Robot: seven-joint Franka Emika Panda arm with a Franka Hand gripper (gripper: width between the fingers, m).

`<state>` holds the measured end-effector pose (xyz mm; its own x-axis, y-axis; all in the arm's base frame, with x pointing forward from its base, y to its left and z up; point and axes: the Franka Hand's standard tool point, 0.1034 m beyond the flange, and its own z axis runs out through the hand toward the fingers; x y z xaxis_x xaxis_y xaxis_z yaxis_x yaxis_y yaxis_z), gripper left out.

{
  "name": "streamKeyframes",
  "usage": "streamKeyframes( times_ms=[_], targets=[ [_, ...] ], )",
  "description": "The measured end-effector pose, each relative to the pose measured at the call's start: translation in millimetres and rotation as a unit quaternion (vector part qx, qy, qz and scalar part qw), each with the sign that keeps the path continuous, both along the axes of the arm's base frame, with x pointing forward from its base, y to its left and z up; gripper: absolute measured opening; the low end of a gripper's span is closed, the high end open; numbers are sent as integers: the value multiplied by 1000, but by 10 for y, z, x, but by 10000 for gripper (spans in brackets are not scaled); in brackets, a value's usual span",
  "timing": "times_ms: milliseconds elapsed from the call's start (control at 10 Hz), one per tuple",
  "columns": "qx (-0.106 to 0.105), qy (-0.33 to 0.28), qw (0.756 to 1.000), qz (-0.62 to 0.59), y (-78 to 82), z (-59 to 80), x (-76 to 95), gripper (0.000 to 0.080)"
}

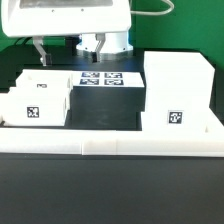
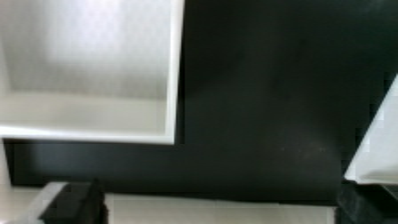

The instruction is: Assemble drawer

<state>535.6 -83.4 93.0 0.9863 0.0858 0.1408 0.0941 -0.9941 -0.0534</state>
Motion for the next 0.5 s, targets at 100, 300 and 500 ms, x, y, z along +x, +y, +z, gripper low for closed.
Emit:
streamKeyframes(
  times_ms=[100,300,500],
  targets=[
    [1,10,1000,-6,-29,-99,-63,649],
    [0,25,1000,-17,-77,-271,-151,649],
    [-24,20,999,-15,-132,-523,-246,649]
  ],
)
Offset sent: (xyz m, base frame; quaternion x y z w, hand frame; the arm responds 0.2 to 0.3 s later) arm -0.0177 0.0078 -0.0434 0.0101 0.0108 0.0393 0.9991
